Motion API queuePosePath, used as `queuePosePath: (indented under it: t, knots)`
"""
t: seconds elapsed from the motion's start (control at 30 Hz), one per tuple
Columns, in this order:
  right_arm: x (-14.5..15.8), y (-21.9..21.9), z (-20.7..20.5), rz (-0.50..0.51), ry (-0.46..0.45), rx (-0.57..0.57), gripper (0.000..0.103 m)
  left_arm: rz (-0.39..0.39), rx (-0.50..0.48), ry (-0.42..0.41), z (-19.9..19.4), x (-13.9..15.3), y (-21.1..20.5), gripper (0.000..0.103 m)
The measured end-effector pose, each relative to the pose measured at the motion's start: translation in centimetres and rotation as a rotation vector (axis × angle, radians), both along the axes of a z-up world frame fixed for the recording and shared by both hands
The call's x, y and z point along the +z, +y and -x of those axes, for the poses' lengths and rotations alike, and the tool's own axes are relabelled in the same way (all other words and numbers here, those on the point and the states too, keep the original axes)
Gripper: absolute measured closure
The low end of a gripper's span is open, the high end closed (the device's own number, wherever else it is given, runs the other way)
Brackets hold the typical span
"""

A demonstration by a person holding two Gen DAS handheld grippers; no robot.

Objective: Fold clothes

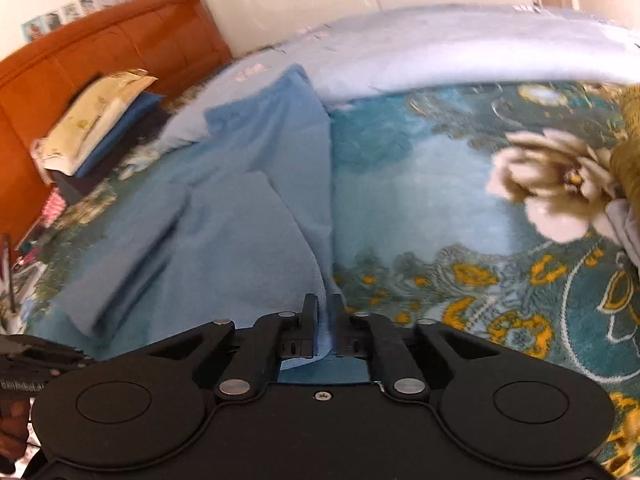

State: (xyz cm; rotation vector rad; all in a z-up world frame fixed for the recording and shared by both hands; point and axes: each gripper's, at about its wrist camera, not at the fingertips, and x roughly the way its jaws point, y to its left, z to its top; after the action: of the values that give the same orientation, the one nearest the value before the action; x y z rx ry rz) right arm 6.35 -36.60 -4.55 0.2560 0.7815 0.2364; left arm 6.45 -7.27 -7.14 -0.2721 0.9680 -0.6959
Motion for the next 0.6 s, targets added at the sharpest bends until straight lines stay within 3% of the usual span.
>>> queuePosePath:
  t: [0.07,0.17,0.37,0.4,0.47,0.6]
  knots:
    - [0.3,-0.7,0.7,-0.040,-0.013,-0.014,0.077,0.016,-0.029,-0.011,0.0,0.2,-0.3,0.099]
    - [-0.1,-2.0,1.3,-0.112,0.014,-0.037,0.073,0.021,-0.067,-0.004,-0.1,0.1,-1.2,0.087]
    - [-1.7,-1.7,0.6,-0.187,0.086,-0.019,0.070,0.000,-0.081,0.009,-0.5,-1.0,-3.0,0.087]
    - [-1.9,-1.7,0.4,-0.213,0.090,-0.020,0.073,-0.005,-0.068,0.017,-0.7,-1.1,-3.1,0.090]
    - [-2.3,-1.8,0.0,-0.264,0.101,-0.030,0.097,-0.004,-0.039,0.029,-1.0,-1.4,-3.0,0.098]
    - [-1.8,-2.4,0.1,-0.302,0.074,-0.093,0.099,-0.017,0.016,0.008,-0.7,-0.6,-1.9,0.103]
